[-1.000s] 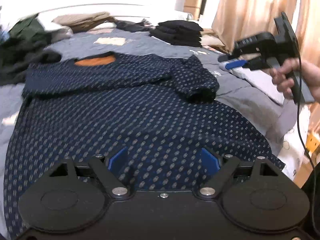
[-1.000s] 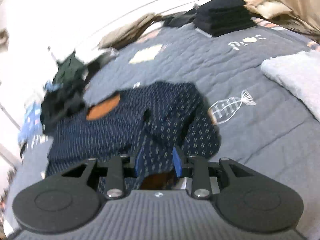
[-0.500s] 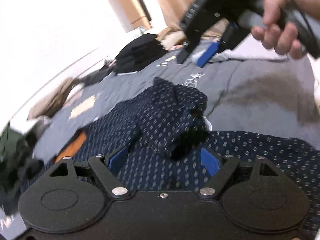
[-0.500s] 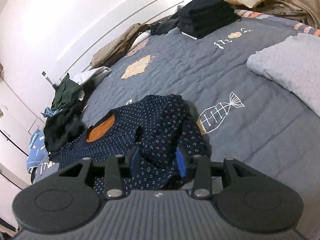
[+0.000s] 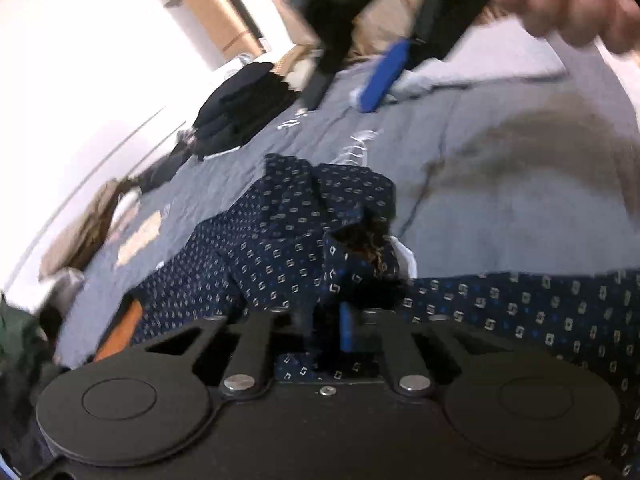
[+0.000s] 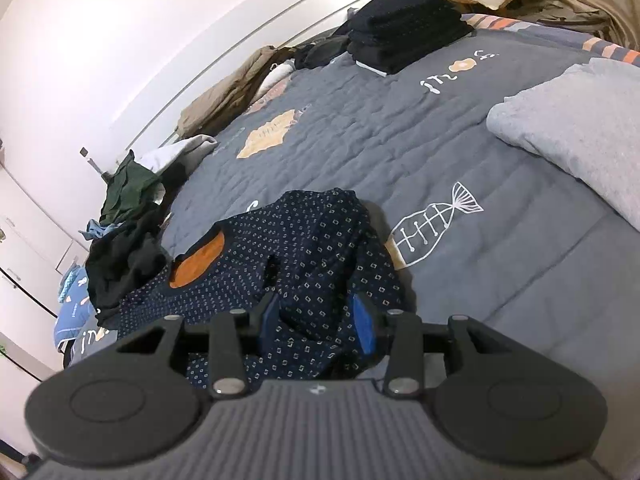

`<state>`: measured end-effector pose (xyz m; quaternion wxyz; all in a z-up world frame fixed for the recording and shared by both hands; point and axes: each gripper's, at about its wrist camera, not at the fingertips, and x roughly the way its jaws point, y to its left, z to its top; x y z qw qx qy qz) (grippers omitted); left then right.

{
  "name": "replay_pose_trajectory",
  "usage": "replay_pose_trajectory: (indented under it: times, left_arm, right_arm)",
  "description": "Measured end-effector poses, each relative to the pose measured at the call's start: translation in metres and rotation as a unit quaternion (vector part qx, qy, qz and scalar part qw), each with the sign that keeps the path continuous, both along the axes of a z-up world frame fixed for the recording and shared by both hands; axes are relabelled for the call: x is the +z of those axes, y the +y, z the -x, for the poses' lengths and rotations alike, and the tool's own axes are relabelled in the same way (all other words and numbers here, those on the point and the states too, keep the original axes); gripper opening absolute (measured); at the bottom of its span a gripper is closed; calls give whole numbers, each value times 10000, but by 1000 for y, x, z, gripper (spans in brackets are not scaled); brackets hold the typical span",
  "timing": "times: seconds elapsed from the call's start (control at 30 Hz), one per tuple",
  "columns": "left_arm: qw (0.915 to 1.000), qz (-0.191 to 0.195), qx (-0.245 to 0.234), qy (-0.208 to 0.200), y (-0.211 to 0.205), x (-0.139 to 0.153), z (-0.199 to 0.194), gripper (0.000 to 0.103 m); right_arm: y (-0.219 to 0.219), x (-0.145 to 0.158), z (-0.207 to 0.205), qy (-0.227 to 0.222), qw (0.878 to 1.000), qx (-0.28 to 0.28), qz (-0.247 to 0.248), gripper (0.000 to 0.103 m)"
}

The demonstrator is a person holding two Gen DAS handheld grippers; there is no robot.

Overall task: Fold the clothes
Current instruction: 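Grasp the shirt side opposite the folded sleeve with the left gripper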

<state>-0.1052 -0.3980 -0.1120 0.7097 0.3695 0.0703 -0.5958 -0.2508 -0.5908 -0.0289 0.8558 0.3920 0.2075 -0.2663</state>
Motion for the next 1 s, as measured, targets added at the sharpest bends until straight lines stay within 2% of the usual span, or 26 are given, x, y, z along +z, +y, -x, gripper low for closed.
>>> replay_pose_trajectory:
  times: [0.07, 0.13, 0.23, 0.33, 0.43, 0.47, 0.53, 0.6, 0.63, 0.7, 0.77, 1.0]
  left_arm:
    - [9990, 128, 197, 390, 4, 7, -12, 7]
    - [9924, 395, 576, 1008, 16, 20, -33, 7]
    - [9752, 750, 1108, 1765, 37, 36, -63, 7]
    - [9532, 947, 1651, 2348, 60, 43, -90, 7]
    - [9318, 849, 2064, 2863, 81, 39, -110, 8]
    - [9289, 786, 2181, 2886, 87, 36, -114, 10]
    - [9307, 534, 2351, 2752, 97, 29, -116, 21]
    - [9387, 358, 2327, 2516, 109, 25, -112, 29]
    - [9433, 317, 2278, 2393, 115, 24, -108, 31]
    - [9507, 286, 2214, 2151, 126, 23, -100, 48]
    - [9570, 294, 2159, 1914, 135, 23, -90, 54]
    - [9798, 461, 1586, 1128, 128, 31, -44, 59]
  right_arm:
    - [1, 0, 0, -10, 10000, 18, 6, 40]
    - [1, 0, -1, -10, 10000, 18, 12, 40]
    - [1, 0, -2, 2, 10000, 15, -1, 40]
    - [2, 0, -4, 11, 10000, 45, 0, 40]
    - [5, 0, -9, 20, 9999, 120, 4, 40]
    - [6, 0, -11, 31, 9999, 152, 12, 40]
    - [8, -1, -14, 76, 9998, 203, 28, 40]
    - [10, -1, -16, 116, 9996, 246, 38, 40]
    - [11, -1, -17, 129, 9996, 261, 37, 40]
    - [12, -1, -18, 149, 9995, 271, 45, 40]
    - [12, -1, -18, 164, 9995, 267, 49, 40]
    - [14, -1, -21, 177, 9995, 271, 52, 40]
